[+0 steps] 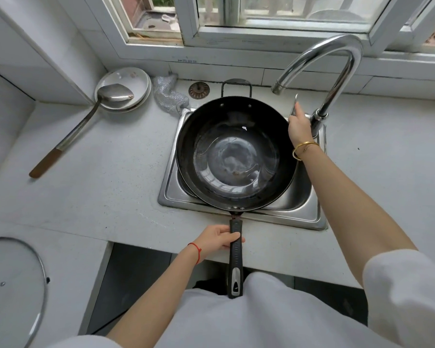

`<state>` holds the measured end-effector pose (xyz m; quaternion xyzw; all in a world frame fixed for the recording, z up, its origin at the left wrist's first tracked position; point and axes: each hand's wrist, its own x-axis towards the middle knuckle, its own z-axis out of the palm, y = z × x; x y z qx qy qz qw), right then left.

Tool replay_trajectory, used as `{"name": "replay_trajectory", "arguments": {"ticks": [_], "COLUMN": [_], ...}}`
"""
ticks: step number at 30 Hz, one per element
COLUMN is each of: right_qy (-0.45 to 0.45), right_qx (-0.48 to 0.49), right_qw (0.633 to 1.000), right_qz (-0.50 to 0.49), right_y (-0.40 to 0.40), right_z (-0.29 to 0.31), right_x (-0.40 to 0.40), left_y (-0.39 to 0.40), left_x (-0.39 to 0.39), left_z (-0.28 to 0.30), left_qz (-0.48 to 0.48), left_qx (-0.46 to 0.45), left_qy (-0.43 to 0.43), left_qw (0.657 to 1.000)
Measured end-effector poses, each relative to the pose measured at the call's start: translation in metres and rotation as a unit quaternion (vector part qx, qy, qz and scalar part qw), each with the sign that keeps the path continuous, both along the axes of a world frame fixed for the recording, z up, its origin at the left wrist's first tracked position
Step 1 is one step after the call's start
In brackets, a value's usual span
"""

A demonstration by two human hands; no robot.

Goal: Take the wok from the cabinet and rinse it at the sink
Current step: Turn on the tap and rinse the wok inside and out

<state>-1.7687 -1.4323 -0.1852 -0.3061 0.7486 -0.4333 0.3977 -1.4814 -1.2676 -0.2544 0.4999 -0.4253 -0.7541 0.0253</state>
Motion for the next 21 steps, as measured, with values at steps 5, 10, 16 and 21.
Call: {"name": "replay_trajectory", "arguments": {"ticks": [5, 10, 16, 21], "right_qy": [0.009, 0.014, 0.019, -0.004], "right_qx": [0.002, 0.018, 0.038, 0.05], "right_qw": [1.0, 1.0, 0.999, 0.998], "right_qz": [0.002, 0.014, 0.031, 0.044], "right_y": [-0.006, -0.005, -0.008, -0.013], "right_z": [-0.011, -0.008, -0.01, -0.015], "right_x": [-0.003, -0.004, -0.008, -0.01], "left_y": [0.001, 0.002, 0.002, 0.001], "left_x": [0.0, 0.0, -0.001, -0.001], "left_z": [0.001, 0.001, 0.002, 0.003], "left_qz": [-0.003, 0.003, 0.001, 0.001], "left_qx": [-0.008, -0.003, -0.001, 0.002], "left_qy": [-0.008, -0.007, -0.009, -0.009], "left_qw": [1.0, 1.0, 1.0, 1.0]}}
